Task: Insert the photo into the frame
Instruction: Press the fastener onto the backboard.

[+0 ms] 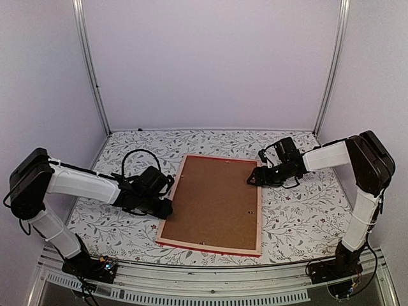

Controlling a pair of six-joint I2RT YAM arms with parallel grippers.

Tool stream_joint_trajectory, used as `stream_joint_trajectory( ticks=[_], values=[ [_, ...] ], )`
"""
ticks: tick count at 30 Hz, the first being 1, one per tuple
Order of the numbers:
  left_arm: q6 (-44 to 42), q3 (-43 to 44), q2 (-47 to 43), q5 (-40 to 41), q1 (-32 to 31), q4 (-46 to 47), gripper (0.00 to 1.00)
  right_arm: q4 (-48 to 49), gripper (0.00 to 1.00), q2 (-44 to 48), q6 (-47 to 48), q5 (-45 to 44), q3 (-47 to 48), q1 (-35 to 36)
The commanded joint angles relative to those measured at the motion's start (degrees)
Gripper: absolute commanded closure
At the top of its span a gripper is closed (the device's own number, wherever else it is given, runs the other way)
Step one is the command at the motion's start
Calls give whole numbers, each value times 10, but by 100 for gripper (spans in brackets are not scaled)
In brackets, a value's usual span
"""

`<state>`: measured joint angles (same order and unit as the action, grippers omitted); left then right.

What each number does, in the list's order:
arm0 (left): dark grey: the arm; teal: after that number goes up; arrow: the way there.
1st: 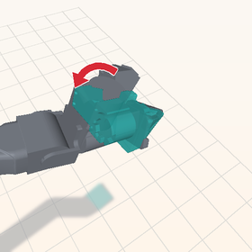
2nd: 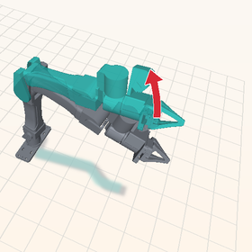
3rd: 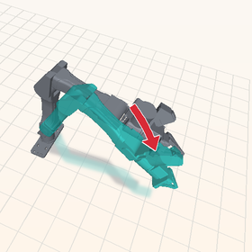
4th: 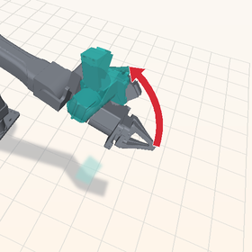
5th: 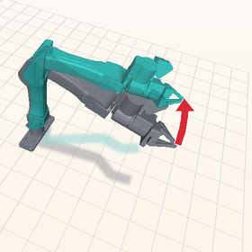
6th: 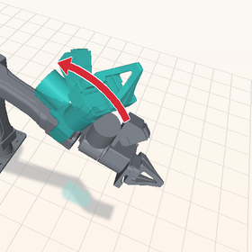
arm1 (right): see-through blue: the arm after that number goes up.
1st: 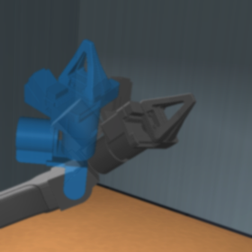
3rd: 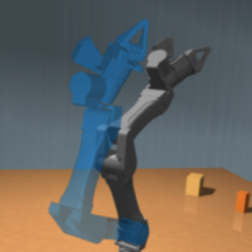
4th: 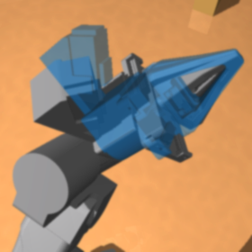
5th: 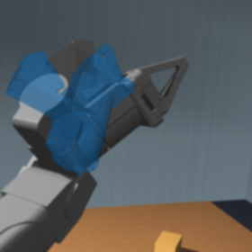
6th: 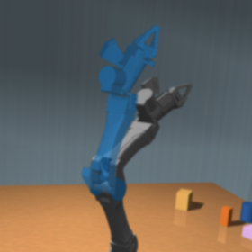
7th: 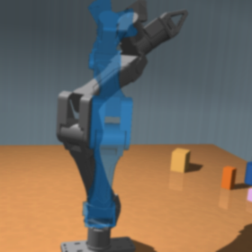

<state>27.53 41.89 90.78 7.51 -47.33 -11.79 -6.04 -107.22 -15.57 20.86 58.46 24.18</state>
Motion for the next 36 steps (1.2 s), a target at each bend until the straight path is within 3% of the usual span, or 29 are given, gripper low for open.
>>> stream_joint_trajectory(
  ticks=[1,5,9,14,27,36],
  values=[
    [-18,-1,-5,10,4,-8,79,-82,18,0,-3,4,-12,-2],
    [-23,-8,-18,-13,4,3,73,-89,18,15,-3,10,-12,-2],
    [-21,-2,-21,-27,4,4,50,-96,18,29,-2,7,-12,-2],
    [-20,6,-22,-38,9,18,35,-102,18,42,-2,3,-13,-2],
    [-16,69,69,-71,54,51,37,-107,18,29,-11,-9,11,-2],
    [10,55,62,-137,50,74,49,-137,19,-3,-20,-71,79,-2]
  ],
)
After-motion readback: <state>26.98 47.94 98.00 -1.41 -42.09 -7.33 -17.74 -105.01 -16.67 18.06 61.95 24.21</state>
